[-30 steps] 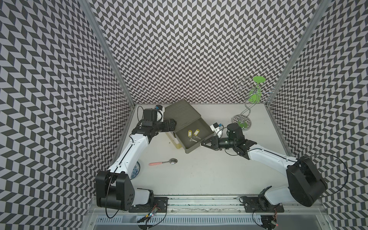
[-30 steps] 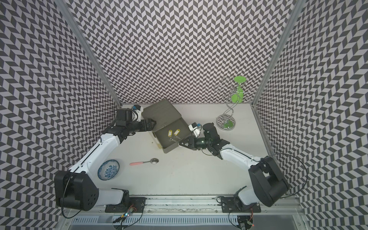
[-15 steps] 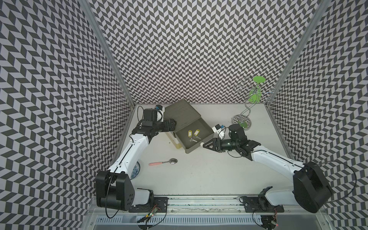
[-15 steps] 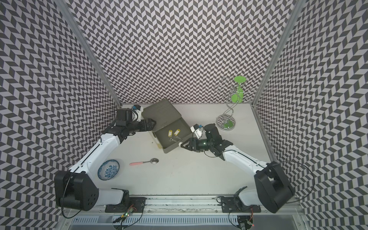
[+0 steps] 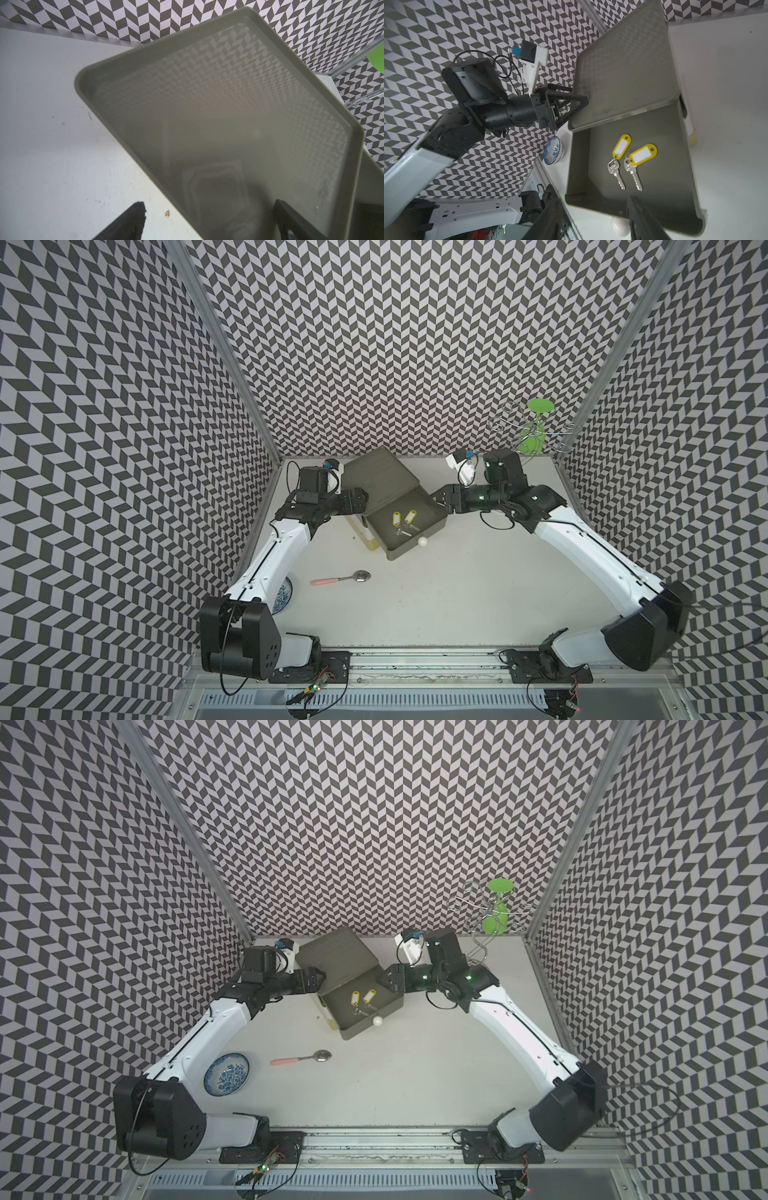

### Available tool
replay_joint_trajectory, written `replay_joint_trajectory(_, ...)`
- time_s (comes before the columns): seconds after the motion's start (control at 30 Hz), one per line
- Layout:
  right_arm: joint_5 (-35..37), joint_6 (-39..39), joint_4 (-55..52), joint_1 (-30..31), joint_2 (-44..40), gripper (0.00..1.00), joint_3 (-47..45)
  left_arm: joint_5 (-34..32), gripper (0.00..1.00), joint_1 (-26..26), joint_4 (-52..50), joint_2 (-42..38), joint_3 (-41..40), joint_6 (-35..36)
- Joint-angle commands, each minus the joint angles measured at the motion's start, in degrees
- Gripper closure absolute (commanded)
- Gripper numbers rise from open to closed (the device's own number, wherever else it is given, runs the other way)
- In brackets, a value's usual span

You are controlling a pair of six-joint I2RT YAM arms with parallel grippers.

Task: Take the keys out of the drawer
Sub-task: Open the drawer in the storage box, then pick up the key from the drawer.

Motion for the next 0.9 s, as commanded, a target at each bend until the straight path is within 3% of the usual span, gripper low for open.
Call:
replay_joint_trajectory(0.0,2.39,-6.13,-3.65,0.57,5.7,0.47,5.28,-2.86,0.01,-0.05,-7.94,1.52,-0.94,2.27)
replay_joint_trajectory(0.23,5.83,-11.35,-7.45,3.94,13.87,0.48,13.47,-2.9,0.01,-0.04,-7.9,1.77,-0.82,2.33)
replay_joint_trajectory(0.87,21.79,-17.21,-8.15,12.26,19.34,0.48,13.47,-2.54,0.01,-0.1,-7.9,1.55,-1.49,2.31)
